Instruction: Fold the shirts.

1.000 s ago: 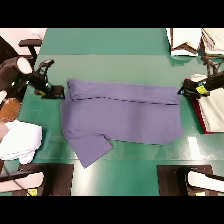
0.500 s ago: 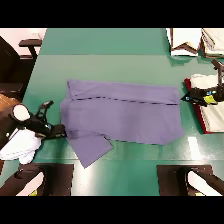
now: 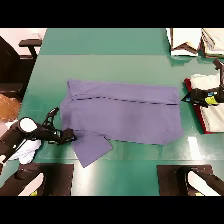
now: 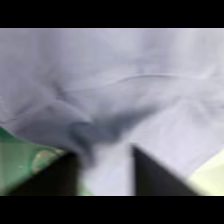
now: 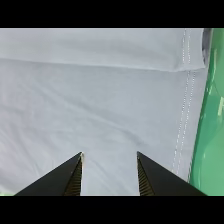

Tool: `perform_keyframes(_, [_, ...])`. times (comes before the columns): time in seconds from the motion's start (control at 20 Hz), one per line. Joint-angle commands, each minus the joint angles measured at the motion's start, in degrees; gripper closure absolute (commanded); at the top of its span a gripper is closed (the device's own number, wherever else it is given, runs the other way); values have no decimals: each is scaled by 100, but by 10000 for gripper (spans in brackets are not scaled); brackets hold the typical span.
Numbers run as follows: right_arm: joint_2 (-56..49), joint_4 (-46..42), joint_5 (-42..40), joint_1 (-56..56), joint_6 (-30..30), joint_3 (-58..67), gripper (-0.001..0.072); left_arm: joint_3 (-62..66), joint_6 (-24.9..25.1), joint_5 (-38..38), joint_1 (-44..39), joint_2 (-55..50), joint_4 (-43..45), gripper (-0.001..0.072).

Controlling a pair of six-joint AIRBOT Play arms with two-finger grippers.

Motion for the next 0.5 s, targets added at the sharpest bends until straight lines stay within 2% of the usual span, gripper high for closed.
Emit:
perform_keyframes(0.0, [4,-39,238,-2,4,-4,326,48,-15,2,-76,24,-120,676])
perform_keyframes(0.15, [9,-249,737,-348,4,-275,325,514,59,-315,-76,42,-105,685])
perform_keyframes(0.25, [7,-278,949,-844,4,-903,324,844,184,-461,-76,42,-107,686])
perform_keyframes(0.3, [7,-258,962,-1091,4,-1305,304,957,214,-479,-79,42,-109,686])
perform_keyframes(0.35, [2,-216,953,-1274,7,-1670,200,1054,221,-494,-79,42,-111,686])
perform_keyframes(0.4, [2,-98,929,-1432,7,-2050,162,1113,221,-494,-79,42,-114,685])
perform_keyframes(0.45, [2,44,868,-1510,7,-2367,163,1137,223,-492,-79,39,-109,685])
